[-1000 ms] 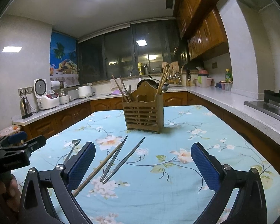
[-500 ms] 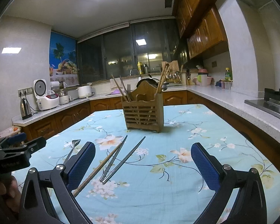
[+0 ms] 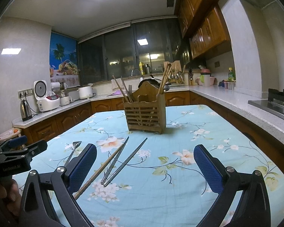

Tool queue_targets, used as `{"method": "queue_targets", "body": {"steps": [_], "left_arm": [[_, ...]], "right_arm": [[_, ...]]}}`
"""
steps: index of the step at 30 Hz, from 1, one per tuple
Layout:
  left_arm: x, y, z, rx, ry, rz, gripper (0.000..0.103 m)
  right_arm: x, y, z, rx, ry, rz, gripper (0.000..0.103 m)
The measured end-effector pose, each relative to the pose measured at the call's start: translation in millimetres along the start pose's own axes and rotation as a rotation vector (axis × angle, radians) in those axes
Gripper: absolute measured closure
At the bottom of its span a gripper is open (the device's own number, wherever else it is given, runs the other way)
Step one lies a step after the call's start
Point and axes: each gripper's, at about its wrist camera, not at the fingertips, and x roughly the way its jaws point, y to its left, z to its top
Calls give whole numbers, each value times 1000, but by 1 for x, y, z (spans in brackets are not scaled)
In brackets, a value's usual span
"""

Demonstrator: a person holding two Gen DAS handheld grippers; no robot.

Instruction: Organize utensils

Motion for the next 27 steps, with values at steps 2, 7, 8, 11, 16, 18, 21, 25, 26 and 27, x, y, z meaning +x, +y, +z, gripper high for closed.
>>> {"method": "queue_targets", "body": {"steps": [2,7,8,11,16,18,21,25,26,27], "left_arm": [[0,0,0,0,2,0,0],[0,1,0,1,1,-1,0],[0,0,0,1,1,-2,0],[-1,-1,1,2,-2,-4,0],[-1,-3,2,6,-6,-5,0],[-2,-3,2,6,-6,-4,0],[-2,-4,3,4,-7,-5,0],[-2,-3,3,5,-10,0,0],[-2,-4,3,6,-14,7,0],[-3,-5,3,8,-16,9,0]], "right_arm": [[0,0,0,0,-2,1,0],[0,-1,0,0,-3,2,0],[0,0,0,1,-5,3,0],[0,2,0,2,-9,5,0],[-3,6,1,2,-18,9,0],[-4,9,1,2,-21,11,0],[-6,10,2,2,-24,11,0],[-8,11,2,7,-27,14,0],[-8,11,2,7,-26,14,0],[-8,12,2,7,-27,14,0]]}}
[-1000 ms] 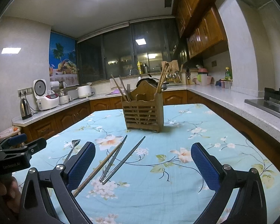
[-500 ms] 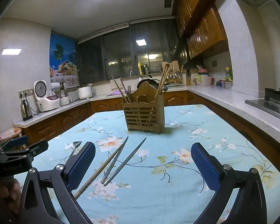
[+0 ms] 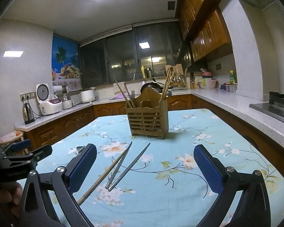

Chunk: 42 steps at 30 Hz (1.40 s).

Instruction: Organize utensils

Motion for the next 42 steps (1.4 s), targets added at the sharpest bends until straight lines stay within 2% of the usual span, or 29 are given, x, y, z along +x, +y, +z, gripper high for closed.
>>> {"method": "queue_targets", "body": {"steps": [42], "left_arm": [[4,-3,5,-1,8,-18,0]], "right_arm": [[-1,1,6,1,2,9,0]]}}
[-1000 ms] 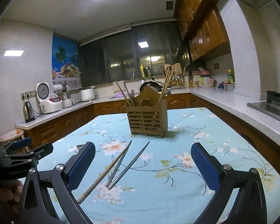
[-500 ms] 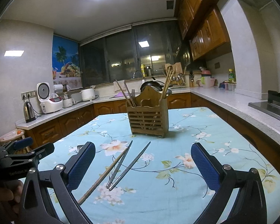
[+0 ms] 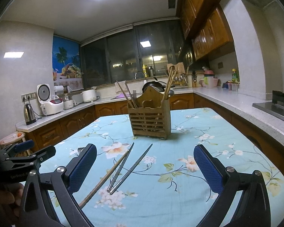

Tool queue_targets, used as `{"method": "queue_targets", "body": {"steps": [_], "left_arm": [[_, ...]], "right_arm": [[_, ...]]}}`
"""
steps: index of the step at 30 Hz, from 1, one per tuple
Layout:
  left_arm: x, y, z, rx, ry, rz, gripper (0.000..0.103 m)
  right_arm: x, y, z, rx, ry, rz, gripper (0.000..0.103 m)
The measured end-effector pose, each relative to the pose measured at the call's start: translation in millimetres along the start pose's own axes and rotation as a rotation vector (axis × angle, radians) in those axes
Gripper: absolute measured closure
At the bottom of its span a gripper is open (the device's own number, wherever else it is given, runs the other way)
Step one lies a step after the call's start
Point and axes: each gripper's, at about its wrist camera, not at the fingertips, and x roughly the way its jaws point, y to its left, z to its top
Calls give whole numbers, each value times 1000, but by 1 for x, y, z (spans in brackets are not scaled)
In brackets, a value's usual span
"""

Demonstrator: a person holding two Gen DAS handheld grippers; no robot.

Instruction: Organize utensils

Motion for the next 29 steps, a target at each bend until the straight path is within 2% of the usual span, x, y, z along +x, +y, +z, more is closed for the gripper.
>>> {"method": "queue_targets", "body": {"steps": [13,29], "left_arm": [[3,-1,2,1,-1,-2,0],[13,0,19,2,0,-27,0]], "right_arm": [[1,2,2,3,-2,2,0],[7,3,4,0,18,-2,0]]}}
